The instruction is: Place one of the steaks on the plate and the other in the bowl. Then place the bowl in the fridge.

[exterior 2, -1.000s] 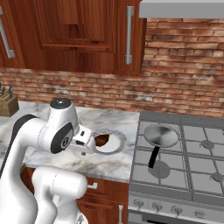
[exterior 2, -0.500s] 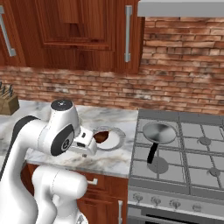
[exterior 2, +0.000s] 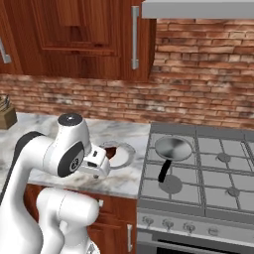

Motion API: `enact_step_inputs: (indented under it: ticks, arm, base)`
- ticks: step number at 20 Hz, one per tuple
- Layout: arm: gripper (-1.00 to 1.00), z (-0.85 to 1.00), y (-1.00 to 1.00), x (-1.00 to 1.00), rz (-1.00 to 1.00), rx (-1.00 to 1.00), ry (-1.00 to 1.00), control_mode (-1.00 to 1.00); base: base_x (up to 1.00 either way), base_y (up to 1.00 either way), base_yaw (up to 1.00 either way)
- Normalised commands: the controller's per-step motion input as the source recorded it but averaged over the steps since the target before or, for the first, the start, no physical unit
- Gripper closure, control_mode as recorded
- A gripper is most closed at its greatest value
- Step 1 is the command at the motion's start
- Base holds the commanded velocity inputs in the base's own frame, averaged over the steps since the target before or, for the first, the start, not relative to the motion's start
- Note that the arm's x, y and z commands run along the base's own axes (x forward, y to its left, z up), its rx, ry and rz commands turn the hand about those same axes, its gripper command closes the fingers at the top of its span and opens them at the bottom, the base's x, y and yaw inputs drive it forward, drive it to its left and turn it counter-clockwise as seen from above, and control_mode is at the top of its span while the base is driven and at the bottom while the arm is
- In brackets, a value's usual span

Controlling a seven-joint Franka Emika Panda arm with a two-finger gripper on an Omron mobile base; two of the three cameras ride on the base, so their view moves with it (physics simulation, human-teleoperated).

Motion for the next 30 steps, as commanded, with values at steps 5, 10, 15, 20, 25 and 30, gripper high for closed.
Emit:
enact_step_inputs:
  ticks: [5,10,15,20,25,30]
  arm:
    - [-1.0,0.0,0.0,0.0,0.0,0.0,0.0,1.0]
    - [-1.0,0.0,0.0,0.0,0.0,0.0,0.0,1.0]
    - [-1.0,0.0,0.0,0.0,0.0,0.0,0.0,1.0]
    - [-1.0,0.0,0.0,0.0,0.0,0.0,0.0,1.0]
    - [-1.0,0.0,0.0,0.0,0.0,0.0,0.0,1.0]
    - [-1.0,0.0,0.0,0.0,0.0,0.0,0.0,1.0]
  base:
    - [-0.67,-0.05,-0.08]
    - [-0.19,-0.26,-0.13]
    - [0.0,-0.88,-0.55]
    - [0.0,-1.0,-0.71]
    - [0.0,-1.0,-0.71]
    - [0.32,-0.74,-0.57]
